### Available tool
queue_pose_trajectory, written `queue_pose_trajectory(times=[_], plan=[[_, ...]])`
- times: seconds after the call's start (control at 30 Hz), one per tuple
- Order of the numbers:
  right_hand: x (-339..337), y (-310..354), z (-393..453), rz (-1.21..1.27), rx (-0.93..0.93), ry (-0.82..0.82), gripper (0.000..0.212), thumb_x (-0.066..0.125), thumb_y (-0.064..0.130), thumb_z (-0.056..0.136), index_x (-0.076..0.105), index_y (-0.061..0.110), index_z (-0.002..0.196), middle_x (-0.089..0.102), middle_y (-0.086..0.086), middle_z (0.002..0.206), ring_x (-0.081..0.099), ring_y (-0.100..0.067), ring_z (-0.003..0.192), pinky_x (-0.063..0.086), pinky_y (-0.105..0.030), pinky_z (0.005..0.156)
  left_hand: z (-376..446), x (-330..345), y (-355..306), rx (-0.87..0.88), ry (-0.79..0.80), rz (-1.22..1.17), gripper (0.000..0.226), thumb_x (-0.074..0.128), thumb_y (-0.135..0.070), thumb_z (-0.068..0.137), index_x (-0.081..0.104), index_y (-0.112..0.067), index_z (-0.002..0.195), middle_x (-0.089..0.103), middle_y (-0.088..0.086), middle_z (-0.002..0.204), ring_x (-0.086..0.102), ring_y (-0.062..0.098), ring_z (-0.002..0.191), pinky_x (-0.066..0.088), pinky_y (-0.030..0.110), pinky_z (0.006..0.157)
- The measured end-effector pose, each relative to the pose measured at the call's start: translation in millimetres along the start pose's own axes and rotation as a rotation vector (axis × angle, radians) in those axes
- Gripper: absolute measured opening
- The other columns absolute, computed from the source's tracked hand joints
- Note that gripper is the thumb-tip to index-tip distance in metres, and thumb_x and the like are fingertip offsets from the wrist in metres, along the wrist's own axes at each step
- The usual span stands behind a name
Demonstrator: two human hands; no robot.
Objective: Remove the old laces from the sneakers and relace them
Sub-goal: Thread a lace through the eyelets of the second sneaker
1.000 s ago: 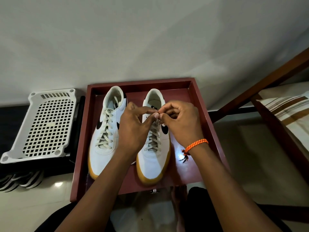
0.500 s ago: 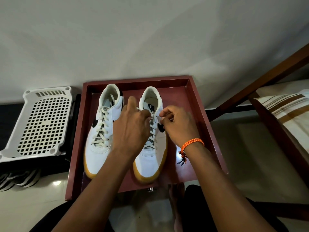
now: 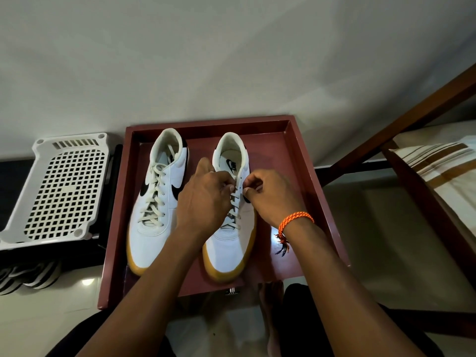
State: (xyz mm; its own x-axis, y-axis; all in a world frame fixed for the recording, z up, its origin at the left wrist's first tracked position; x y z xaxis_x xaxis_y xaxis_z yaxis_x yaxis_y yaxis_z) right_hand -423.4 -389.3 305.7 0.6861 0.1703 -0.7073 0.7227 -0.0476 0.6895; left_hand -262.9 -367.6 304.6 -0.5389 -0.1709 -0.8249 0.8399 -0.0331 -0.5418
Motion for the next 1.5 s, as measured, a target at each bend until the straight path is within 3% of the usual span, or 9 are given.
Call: queue_pose_trajectory(times=[0.53,0.83,0.97,1.03,1.1,1.2,1.3,1.4,1.5], plan=[[-3.6,6.6,-4.9,-0.033,-0.045,-0.105,0.016,0.087,0.022,0.085,0.076,0.026,0.074,0.073,0.012,0.072,0.070,-0.006,0.071,0.062,-0.034,0.071,4.3,8.7,3.4,0.013,0.096,-0.139,0.012,0.072,-0.019,0.101,0.082,-0.017,0.107,0.056,-0.009,0.096,0.061,0.013,0.090,0.050,0.030,0.078],[-7.4,4.9,-1.4,-0.063,-0.001,-0.143,0.021,0.061,0.006,0.097,0.062,0.020,0.082,0.069,0.003,0.085,0.067,-0.019,0.083,0.059,-0.043,0.077,1.6,3.2,1.3,-0.018,0.136,-0.114,0.020,0.061,-0.028,0.107,0.079,-0.029,0.115,0.059,-0.014,0.103,0.064,0.016,0.102,0.048,0.035,0.076],[-16.5,-0.8,4.2,0.235,0.040,-0.213,0.019,0.053,0.004,0.102,0.059,0.015,0.087,0.079,0.006,0.096,0.073,-0.015,0.090,0.061,-0.049,0.083,0.4,0.9,-0.4,-0.031,0.141,-0.127,0.024,0.055,-0.026,0.109,0.077,-0.029,0.117,0.067,-0.011,0.118,0.065,0.017,0.111,0.048,0.036,0.078],[-27.1,1.9,5.7,0.389,0.005,-0.236,0.016,0.050,0.001,0.103,0.056,0.008,0.090,0.081,0.003,0.092,0.071,-0.009,0.082,0.060,-0.036,0.082,0.0,0.4,0.2,-0.036,0.144,-0.136,0.026,0.052,-0.026,0.110,0.076,-0.030,0.116,0.067,-0.012,0.120,0.065,0.017,0.113,0.050,0.038,0.080],[-38.4,6.6,5.2,0.553,0.003,-0.252,0.015,0.045,-0.001,0.106,0.053,0.006,0.095,0.080,-0.003,0.087,0.059,-0.008,0.064,0.051,-0.020,0.063,0.4,0.3,1.5,-0.045,0.149,-0.140,0.026,0.050,-0.025,0.110,0.075,-0.031,0.116,0.066,-0.012,0.120,0.064,0.018,0.113,0.050,0.039,0.081],[-46.4,0.4,8.1,0.753,0.107,-0.305,0.024,0.040,0.000,0.106,0.050,0.016,0.090,0.064,0.001,0.069,0.043,-0.006,0.046,0.032,-0.025,0.046,0.3,1.0,0.4,-0.044,0.158,-0.137,0.026,0.049,-0.025,0.109,0.074,-0.031,0.116,0.066,-0.012,0.121,0.064,0.018,0.112,0.051,0.041,0.081],[-41.5,-1.1,7.5,0.446,0.027,-0.308,0.018,0.046,0.012,0.105,0.053,0.019,0.091,0.057,0.007,0.075,0.050,-0.003,0.058,0.039,-0.028,0.058,0.9,1.7,1.4,-0.034,0.152,-0.137,0.025,0.049,-0.025,0.109,0.072,-0.028,0.115,0.067,-0.010,0.118,0.065,0.018,0.108,0.053,0.042,0.082],[-17.2,3.5,1.7,0.086,-0.047,-0.092,0.027,0.050,0.029,0.108,0.061,0.015,0.089,0.062,0.001,0.079,0.057,-0.013,0.072,0.044,-0.035,0.066,1.9,3.1,4.4,-0.031,0.148,-0.168,0.021,0.053,-0.029,0.107,0.073,-0.026,0.110,0.066,-0.009,0.109,0.065,0.018,0.102,0.053,0.043,0.082],[5.4,1.7,-1.3,-0.015,-0.016,0.023,0.021,0.057,0.031,0.104,0.060,0.025,0.083,0.067,0.002,0.081,0.065,-0.023,0.078,0.056,-0.045,0.073,1.6,5.0,5.8,-0.027,0.151,-0.174,0.015,0.065,-0.039,0.100,0.074,-0.030,0.109,0.065,-0.012,0.109,0.064,0.012,0.099,0.053,0.039,0.080]])
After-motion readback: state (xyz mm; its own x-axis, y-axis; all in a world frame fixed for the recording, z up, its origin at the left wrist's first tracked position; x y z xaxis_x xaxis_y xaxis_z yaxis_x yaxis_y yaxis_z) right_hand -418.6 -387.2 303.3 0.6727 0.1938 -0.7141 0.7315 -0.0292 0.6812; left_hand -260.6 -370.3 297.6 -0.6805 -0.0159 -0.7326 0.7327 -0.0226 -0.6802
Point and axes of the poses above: each hand's wrist, its own z-axis towards the middle knuckle, its own x-axis out of the palm, y = z × x, the point moved 3 cm from there along z, towards the middle knuckle
